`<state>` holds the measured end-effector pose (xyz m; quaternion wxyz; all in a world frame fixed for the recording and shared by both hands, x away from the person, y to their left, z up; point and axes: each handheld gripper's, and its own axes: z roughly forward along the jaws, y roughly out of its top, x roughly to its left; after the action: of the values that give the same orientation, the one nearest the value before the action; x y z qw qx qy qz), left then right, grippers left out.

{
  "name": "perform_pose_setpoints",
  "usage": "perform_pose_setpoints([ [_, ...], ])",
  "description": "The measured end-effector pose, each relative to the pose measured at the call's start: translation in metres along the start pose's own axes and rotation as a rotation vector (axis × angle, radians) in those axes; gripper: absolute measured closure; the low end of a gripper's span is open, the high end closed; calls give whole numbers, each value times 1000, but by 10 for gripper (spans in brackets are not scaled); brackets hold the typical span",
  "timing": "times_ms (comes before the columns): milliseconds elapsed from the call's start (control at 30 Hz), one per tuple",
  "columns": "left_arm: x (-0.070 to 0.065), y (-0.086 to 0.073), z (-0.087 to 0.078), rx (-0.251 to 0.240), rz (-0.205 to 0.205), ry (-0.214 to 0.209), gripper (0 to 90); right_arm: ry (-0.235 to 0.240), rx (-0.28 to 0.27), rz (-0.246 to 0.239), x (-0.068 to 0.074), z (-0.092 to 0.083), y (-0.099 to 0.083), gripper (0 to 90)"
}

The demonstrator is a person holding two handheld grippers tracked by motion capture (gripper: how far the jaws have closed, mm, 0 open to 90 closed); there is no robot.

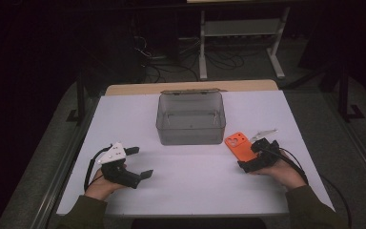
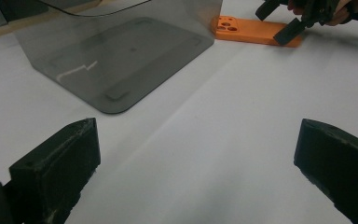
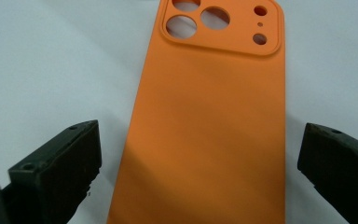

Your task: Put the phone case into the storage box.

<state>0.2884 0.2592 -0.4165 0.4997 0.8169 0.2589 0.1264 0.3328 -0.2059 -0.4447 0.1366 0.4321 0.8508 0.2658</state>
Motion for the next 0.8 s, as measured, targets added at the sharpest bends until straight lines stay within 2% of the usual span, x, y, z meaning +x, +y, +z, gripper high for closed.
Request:
perform_pose_setpoints([
  [500, 0, 0, 0, 2, 0, 1, 0, -7, 36, -7, 0, 3, -1, 0],
  [800, 0, 0, 0, 4, -1, 0, 0, 0, 44, 5, 0, 4, -1, 0],
])
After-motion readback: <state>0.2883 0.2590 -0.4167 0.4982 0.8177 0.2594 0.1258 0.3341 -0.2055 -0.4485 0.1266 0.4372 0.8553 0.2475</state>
